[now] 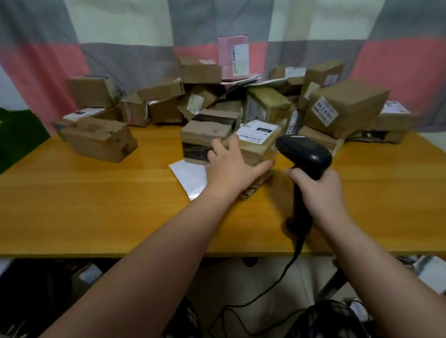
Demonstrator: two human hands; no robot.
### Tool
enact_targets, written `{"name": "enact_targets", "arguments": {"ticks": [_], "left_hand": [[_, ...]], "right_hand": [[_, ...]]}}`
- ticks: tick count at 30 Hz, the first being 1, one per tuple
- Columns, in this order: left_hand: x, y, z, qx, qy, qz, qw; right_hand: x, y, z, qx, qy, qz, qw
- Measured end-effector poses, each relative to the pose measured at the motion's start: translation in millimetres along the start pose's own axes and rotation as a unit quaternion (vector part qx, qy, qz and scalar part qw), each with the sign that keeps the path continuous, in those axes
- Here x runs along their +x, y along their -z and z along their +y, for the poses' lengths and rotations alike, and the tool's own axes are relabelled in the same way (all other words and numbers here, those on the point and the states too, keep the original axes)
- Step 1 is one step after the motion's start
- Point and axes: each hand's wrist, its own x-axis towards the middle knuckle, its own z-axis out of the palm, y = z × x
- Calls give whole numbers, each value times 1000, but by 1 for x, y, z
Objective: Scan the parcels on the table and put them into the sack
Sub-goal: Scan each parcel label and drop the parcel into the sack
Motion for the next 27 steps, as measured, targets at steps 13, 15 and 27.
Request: {"name": "enact_targets", "arguments": {"ticks": [13, 15, 27], "left_hand": [[-65, 124, -126, -257, -54, -87, 961], [-74, 132, -151, -251, -39, -123, 959], [-87, 99, -182, -308, 279, 53, 908]], "right_hand": [[-15, -21, -47, -106, 50, -177, 977], [-25, -41, -50, -65, 17, -260, 963], [-41, -97, -38, 21, -50, -272, 961]]}}
